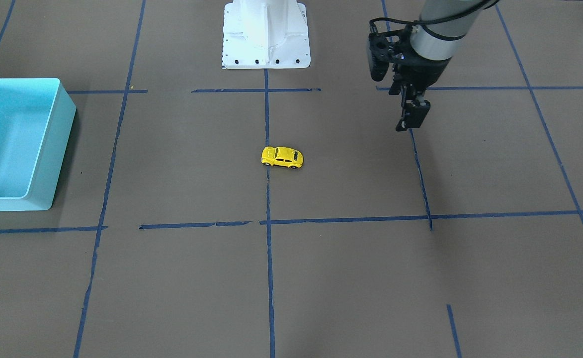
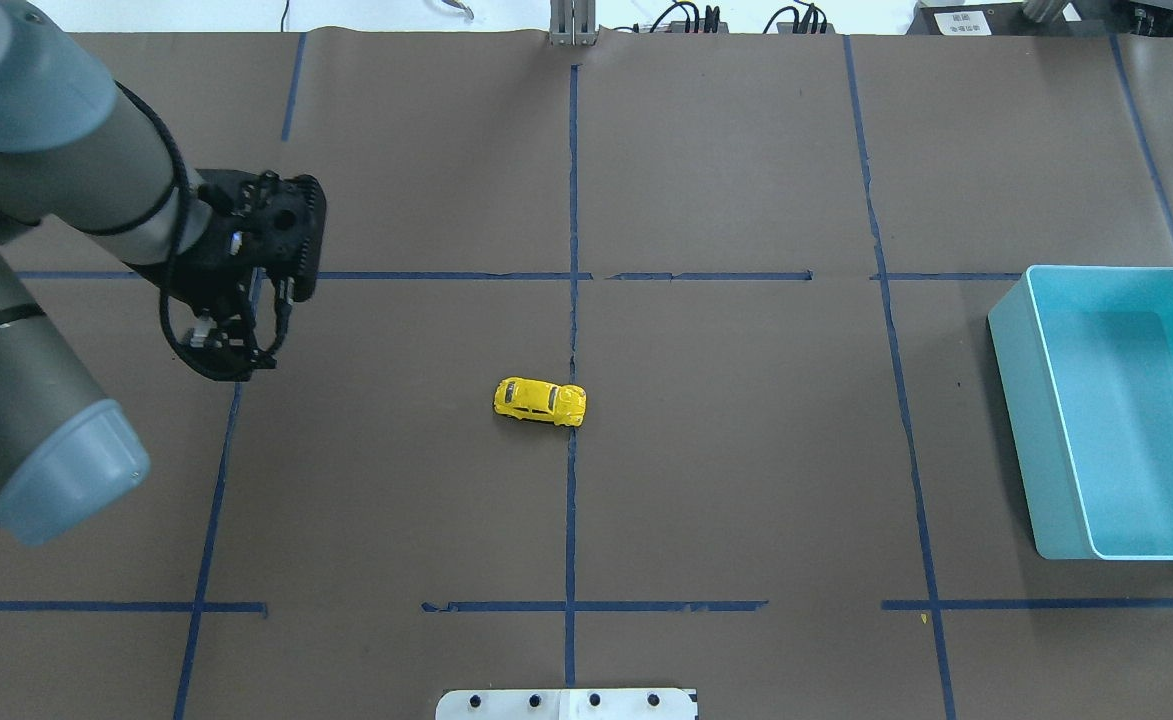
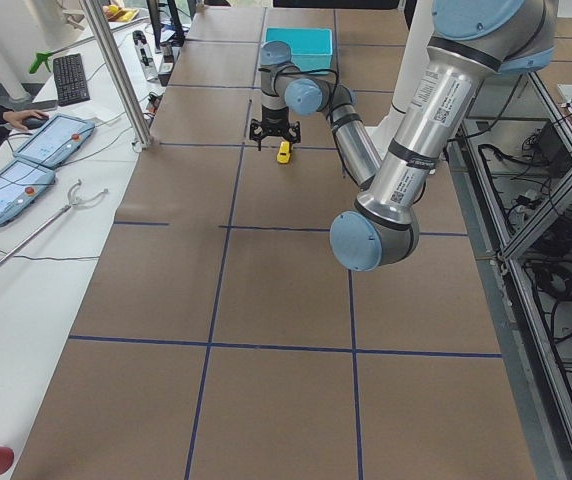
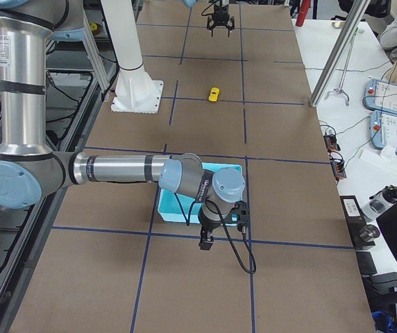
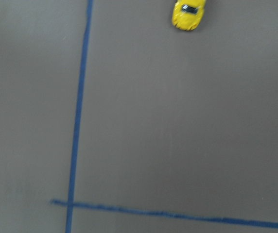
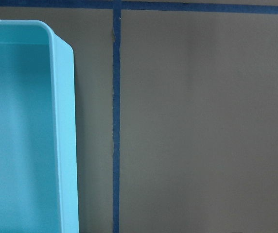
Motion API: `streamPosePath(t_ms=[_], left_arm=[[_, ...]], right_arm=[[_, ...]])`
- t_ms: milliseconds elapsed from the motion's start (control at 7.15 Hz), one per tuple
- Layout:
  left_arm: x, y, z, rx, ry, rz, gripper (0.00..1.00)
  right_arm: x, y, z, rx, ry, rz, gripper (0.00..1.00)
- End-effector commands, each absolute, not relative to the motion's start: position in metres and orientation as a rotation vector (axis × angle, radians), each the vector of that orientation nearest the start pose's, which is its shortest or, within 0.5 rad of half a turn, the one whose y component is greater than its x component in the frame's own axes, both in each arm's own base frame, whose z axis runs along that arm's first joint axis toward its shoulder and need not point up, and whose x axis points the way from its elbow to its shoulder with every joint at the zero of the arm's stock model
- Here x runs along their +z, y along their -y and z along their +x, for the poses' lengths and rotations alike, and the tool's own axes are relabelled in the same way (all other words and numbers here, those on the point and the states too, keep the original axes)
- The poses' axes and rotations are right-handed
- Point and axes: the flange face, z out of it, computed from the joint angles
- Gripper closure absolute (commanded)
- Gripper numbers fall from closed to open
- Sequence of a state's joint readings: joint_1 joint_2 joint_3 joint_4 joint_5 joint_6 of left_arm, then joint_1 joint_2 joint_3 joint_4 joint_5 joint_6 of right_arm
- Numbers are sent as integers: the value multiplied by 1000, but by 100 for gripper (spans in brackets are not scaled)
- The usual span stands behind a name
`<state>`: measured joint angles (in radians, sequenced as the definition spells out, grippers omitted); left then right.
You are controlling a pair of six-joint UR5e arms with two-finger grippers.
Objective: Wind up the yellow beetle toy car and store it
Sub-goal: 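Move the left gripper over the yellow beetle toy car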
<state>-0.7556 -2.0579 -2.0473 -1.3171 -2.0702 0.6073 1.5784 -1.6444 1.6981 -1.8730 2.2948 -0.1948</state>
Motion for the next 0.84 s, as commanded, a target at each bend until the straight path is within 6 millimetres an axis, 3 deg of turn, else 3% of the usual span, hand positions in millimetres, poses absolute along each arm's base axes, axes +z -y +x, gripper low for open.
streamPosePath(t_ms=[0,140,419,699], left_arm=[[187,427,429,1572,-630,762,1],[177,429,459,1550,-640,760,1],[186,451,506,1531,-665,802,1],[178,459,550,1525,-685,783,1]], right_arm=[[662,438,71,-88,741,-164,0],[662,438,71,-88,741,-164,0],[662,438,71,-88,741,-164,0],[662,438,71,-88,741,-164,0]])
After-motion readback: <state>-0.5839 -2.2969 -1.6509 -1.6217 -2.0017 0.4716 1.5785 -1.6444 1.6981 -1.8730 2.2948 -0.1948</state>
